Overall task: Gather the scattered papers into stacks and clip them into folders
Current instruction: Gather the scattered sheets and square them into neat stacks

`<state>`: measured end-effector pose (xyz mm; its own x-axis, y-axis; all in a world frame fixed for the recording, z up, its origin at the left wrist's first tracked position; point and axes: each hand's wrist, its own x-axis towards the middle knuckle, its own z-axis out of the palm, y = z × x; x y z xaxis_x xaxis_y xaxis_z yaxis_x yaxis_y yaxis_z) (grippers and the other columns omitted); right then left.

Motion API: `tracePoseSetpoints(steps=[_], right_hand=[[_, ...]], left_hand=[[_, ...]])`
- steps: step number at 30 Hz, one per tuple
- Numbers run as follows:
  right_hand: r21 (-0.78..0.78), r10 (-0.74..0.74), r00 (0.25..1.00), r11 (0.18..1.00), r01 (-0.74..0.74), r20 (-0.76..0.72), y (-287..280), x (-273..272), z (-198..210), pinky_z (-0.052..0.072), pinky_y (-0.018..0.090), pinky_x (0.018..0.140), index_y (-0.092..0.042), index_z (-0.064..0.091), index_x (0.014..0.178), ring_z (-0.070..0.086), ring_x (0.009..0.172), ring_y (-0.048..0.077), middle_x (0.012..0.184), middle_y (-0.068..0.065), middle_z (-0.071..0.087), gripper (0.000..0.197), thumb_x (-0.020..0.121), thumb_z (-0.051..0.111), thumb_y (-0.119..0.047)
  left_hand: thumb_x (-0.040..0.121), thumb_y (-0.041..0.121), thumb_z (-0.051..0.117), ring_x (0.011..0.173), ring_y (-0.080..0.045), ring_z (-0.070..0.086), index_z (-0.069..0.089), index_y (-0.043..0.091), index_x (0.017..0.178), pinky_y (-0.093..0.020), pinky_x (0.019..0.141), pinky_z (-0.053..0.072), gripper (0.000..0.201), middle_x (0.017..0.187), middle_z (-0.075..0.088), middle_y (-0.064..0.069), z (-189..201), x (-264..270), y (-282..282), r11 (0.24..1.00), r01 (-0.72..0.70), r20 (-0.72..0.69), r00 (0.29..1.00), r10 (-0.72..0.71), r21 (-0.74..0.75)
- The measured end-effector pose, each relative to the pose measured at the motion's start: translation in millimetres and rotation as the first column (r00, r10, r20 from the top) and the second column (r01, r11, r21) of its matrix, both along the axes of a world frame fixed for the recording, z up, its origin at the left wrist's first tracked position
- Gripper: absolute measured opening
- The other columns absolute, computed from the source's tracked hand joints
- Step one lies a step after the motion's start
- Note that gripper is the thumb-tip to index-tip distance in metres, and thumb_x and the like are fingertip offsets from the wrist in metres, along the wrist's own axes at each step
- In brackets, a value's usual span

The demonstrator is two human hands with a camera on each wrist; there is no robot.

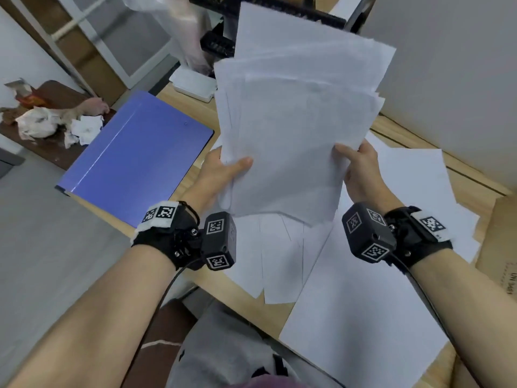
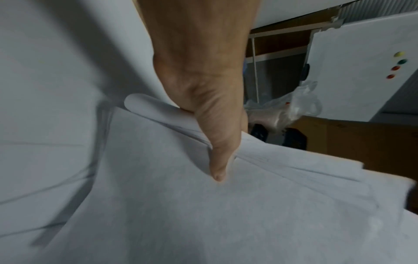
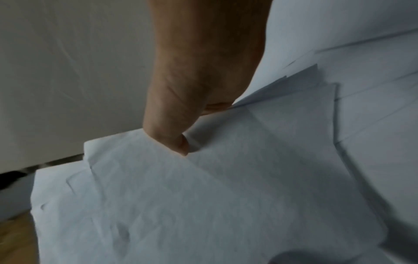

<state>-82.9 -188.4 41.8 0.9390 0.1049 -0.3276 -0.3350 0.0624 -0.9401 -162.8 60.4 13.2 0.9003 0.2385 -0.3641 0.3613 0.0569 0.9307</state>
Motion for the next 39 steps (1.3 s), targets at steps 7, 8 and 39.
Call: tracePoseSetpoints(steps=[7, 8, 39], right_hand=[[0.022, 0.123, 0.992, 0.992, -0.124, 0.040, -11.6, -5.1, 5.0, 0.051, 0.028, 0.081, -0.006, 0.059, 0.120, 0.064, 0.101, 0.020, 0.110, 0.005, 0.068, 0.036, 0.087, 0.050, 0.006], [0.006, 0.162, 0.987, 0.987, -0.162, 0.006, -15.0, -9.8, -0.4, 0.051, 0.028, 0.082, -0.008, 0.060, 0.120, 0.064, 0.102, 0.020, 0.112, 0.004, 0.069, 0.038, 0.087, 0.049, 0.008], [-0.026, 0.119, 0.984, 0.992, -0.124, -0.135, -9.3, -24.0, -24.4, 0.050, 0.023, 0.084, -0.014, 0.049, 0.137, 0.058, 0.117, 0.016, 0.132, 0.000, 0.060, 0.042, 0.097, 0.041, -0.003]], left_hand=[[0.077, 0.012, 0.080, 0.101, -0.007, 0.069, 0.061, 0.015, 0.119, -0.026, 0.087, 0.055, 0.047, 0.111, 0.072, 0.005, 5.1, 6.9, -0.1, 0.999, 0.022, 0.048, 0.999, -0.024, 0.036], [0.076, 0.012, 0.081, 0.101, -0.007, 0.069, 0.062, 0.022, 0.114, -0.032, 0.092, 0.055, 0.044, 0.110, 0.072, 0.008, 0.2, 3.4, 0.4, 0.997, 0.047, 0.015, 0.999, -0.048, 0.058], [0.072, 0.020, 0.085, 0.104, -0.020, 0.069, 0.066, 0.013, 0.116, -0.043, 0.096, 0.053, 0.048, 0.113, 0.072, -0.004, -4.3, 7.7, -33.5, 0.992, -0.080, 0.067, 0.994, 0.087, -0.096]])
